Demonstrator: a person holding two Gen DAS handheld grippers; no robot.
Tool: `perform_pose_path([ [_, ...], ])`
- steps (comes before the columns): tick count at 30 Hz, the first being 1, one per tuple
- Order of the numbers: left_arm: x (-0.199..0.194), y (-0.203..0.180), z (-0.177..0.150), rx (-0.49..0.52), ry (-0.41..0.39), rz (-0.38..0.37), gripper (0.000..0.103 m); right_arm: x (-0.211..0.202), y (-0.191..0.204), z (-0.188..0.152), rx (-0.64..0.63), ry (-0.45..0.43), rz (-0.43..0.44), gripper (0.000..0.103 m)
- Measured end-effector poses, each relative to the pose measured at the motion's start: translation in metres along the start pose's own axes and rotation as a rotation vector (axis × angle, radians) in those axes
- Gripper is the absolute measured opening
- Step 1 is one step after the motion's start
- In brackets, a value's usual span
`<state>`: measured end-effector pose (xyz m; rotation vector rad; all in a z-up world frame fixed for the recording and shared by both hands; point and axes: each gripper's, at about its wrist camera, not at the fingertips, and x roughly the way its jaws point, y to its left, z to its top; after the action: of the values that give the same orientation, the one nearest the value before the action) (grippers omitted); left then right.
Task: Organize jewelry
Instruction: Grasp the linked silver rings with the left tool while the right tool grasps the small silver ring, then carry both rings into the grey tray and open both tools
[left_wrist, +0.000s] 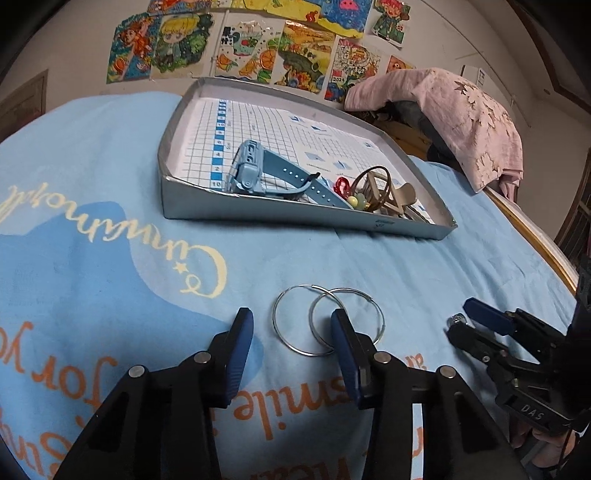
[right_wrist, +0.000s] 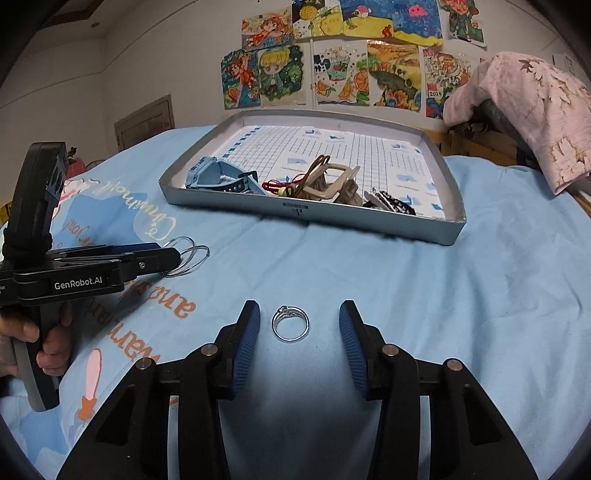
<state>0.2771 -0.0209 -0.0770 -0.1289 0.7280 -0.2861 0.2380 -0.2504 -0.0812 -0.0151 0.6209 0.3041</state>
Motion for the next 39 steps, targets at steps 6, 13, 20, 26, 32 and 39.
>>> perform_pose_path([
  [6,0.004,0.000,0.001,-0.011,0.022,-0.007,0.026,0.004,-0.001,0.000,0.016,0.025,0.026,0.036],
  [13,0.008,-0.002,0.001,-0.010,0.047,0.012,0.006,0.006,-0.001,0.000,0.022,0.034,0.026,0.022],
  [20,0.004,-0.006,0.000,0.012,0.031,0.018,0.004,0.006,-0.003,0.000,0.026,0.037,0.033,0.019],
  [26,-0.008,-0.012,0.002,0.036,-0.011,0.007,0.004,-0.001,-0.001,0.002,0.022,0.005,0.038,0.018],
  [32,-0.022,-0.014,0.010,0.020,-0.061,-0.011,0.004,-0.013,-0.006,0.008,0.041,-0.046,0.045,0.018],
  [39,-0.026,-0.015,0.029,-0.015,-0.093,-0.038,0.003,-0.023,-0.014,0.023,0.071,-0.116,0.053,0.018],
])
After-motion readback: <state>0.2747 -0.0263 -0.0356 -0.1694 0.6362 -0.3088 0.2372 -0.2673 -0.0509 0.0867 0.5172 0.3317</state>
